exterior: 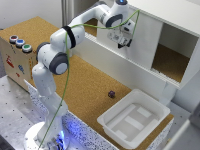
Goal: Grasp the door handle, then move the door to the left
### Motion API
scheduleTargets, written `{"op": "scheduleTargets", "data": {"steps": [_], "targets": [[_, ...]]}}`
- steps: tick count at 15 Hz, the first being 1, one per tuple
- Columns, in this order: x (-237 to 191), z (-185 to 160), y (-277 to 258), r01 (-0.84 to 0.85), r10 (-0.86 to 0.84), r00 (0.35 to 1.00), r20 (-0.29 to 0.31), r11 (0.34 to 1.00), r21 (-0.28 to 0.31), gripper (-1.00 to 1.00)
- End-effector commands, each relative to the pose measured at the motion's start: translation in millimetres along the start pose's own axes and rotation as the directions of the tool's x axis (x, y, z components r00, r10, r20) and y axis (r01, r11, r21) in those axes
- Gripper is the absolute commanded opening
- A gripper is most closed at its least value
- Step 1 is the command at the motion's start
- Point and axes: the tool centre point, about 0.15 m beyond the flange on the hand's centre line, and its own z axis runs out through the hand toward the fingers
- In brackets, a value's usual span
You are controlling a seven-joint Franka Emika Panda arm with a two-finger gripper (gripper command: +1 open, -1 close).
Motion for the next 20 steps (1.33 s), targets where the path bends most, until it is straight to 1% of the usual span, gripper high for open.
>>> {"op": "scheduleTargets", "data": {"steps": [1, 5, 9, 13, 14, 15, 16, 17, 18, 19, 20], "targets": [[71.9, 38.2, -73.1, -0.024, 0.024, 1.000, -0.004, 0.995, -0.100, -1.00], [84.4, 49.5, -131.2, -0.095, 0.095, 0.995, -0.009, 0.991, -0.098, -1.00], [95.6, 56.0, -178.2, -0.124, 0.121, 0.992, -0.030, 0.984, -0.131, -1.00], [111.7, 51.8, -211.9, -0.109, 0.105, 0.994, -0.031, 0.980, -0.167, -1.00], [114.1, 49.1, -221.0, -0.117, 0.113, 0.993, -0.035, 0.981, -0.154, -1.00], [115.9, 48.6, -231.1, -0.116, 0.110, 0.993, -0.044, 0.979, -0.168, -1.00], [116.5, 46.7, -237.5, -0.110, 0.104, 0.994, -0.044, 0.979, -0.169, -1.00], [116.0, 44.1, -245.2, -0.107, 0.098, 0.994, -0.054, 0.975, -0.193, -1.00], [113.5, 39.7, -253.2, -0.106, 0.093, 0.993, -0.065, 0.969, -0.225, 1.00], [110.9, 32.6, -260.0, -0.111, 0.093, 0.992, -0.081, 0.956, -0.270, 1.00], [107.7, 26.0, -266.9, -0.120, 0.100, 0.991, -0.084, 0.950, -0.287, 1.00]]}}
